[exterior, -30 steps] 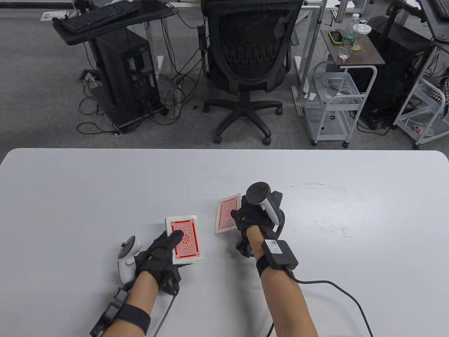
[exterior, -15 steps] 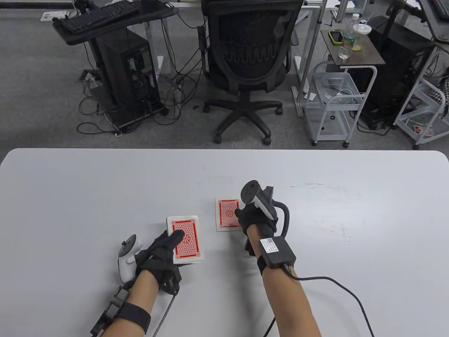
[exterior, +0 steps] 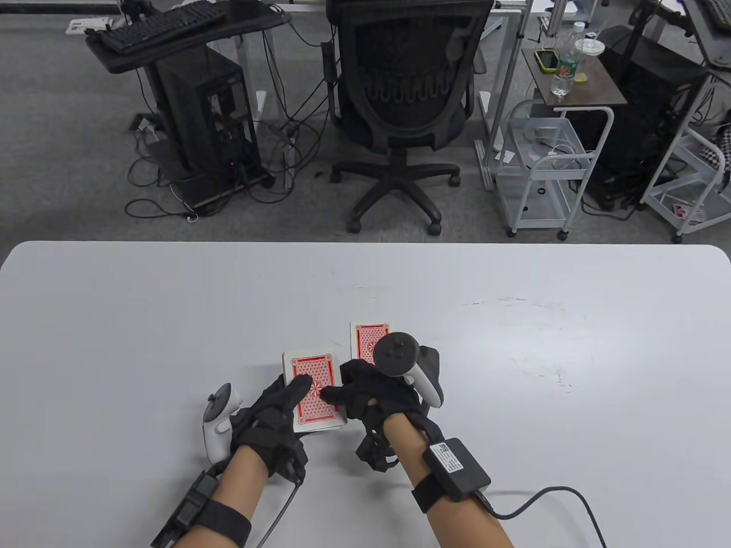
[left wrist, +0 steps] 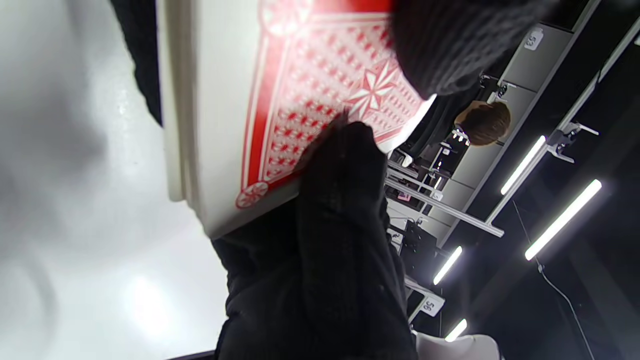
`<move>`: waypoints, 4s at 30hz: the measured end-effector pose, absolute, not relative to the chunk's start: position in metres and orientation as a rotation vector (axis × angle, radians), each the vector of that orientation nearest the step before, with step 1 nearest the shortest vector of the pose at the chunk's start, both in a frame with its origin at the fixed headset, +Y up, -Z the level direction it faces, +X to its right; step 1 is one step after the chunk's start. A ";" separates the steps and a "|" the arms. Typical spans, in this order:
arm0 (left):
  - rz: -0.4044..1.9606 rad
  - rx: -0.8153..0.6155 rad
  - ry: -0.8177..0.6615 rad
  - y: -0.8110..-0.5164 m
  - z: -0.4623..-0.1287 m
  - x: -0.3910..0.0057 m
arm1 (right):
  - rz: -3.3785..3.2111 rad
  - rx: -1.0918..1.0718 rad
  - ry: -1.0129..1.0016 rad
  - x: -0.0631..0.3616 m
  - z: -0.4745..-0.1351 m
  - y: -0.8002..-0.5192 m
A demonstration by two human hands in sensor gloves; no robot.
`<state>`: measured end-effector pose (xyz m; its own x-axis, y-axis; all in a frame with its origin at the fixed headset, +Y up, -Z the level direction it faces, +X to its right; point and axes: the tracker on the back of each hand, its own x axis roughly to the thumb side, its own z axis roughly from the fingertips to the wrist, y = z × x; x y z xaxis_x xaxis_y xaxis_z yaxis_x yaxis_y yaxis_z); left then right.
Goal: Four-player card dealing with fan arrangement
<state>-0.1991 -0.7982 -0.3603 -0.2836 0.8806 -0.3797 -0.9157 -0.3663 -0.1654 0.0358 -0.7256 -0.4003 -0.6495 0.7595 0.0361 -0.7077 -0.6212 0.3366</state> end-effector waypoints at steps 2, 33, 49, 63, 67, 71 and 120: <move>1.921 -0.521 0.089 -0.798 -0.360 -0.197 | 2.235 0.193 0.297 0.044 -0.397 -0.722; 1.905 -0.495 0.140 -0.806 -0.365 -0.218 | 2.938 -0.408 0.181 0.193 -0.420 -0.739; 1.827 -0.532 0.079 -0.799 -0.350 -0.178 | 2.224 0.163 0.242 0.063 -0.370 -0.731; 1.772 -0.455 0.212 -0.805 -0.362 -0.231 | 2.128 0.120 0.283 0.110 -0.379 -0.747; 1.766 -0.430 0.253 -0.809 -0.364 -0.241 | 2.425 0.115 0.320 0.099 -0.377 -0.753; 1.749 -0.431 0.251 -0.810 -0.365 -0.243 | 2.792 0.073 0.310 0.080 -0.374 -0.758; 1.814 -0.349 0.368 -0.802 -0.355 -0.308 | 2.785 0.195 0.359 -0.037 -0.436 -0.740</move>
<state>-0.3084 -0.8023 -0.3547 -0.2631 0.8687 -0.4196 -0.9636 -0.2580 0.0700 -0.0373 -0.7397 -0.4363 -0.9377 0.3348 0.0926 -0.3004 -0.9154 0.2681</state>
